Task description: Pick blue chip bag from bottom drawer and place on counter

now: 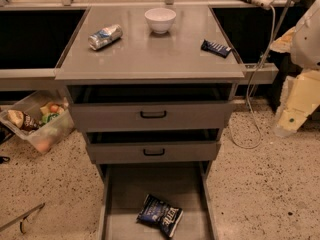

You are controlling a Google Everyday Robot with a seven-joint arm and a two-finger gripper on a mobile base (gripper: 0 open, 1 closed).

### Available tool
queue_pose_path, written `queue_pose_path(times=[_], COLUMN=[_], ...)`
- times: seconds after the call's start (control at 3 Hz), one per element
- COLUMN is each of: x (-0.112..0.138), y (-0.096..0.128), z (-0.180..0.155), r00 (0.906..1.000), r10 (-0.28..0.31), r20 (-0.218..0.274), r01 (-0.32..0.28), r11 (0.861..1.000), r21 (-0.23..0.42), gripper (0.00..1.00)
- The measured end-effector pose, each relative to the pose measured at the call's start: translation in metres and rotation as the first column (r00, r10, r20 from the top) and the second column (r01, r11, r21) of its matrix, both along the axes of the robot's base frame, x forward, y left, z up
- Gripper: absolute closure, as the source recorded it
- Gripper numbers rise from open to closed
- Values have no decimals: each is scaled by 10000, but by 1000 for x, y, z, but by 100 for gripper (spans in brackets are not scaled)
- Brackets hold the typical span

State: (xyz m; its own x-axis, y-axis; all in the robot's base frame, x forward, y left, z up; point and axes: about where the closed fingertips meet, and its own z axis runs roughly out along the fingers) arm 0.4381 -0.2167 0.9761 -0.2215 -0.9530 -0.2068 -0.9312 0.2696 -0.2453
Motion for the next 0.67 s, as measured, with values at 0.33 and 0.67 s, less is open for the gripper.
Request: queue_pose_path(times=[0.33,0.67], x=[0,3], y=[1,-1], z=[-1,-37], r00=[9999,9993], r10=[42,378], r20=[104,-30], r01=[-43,-373], r11=[9999,9945], r21=[114,977], gripper=[0,0])
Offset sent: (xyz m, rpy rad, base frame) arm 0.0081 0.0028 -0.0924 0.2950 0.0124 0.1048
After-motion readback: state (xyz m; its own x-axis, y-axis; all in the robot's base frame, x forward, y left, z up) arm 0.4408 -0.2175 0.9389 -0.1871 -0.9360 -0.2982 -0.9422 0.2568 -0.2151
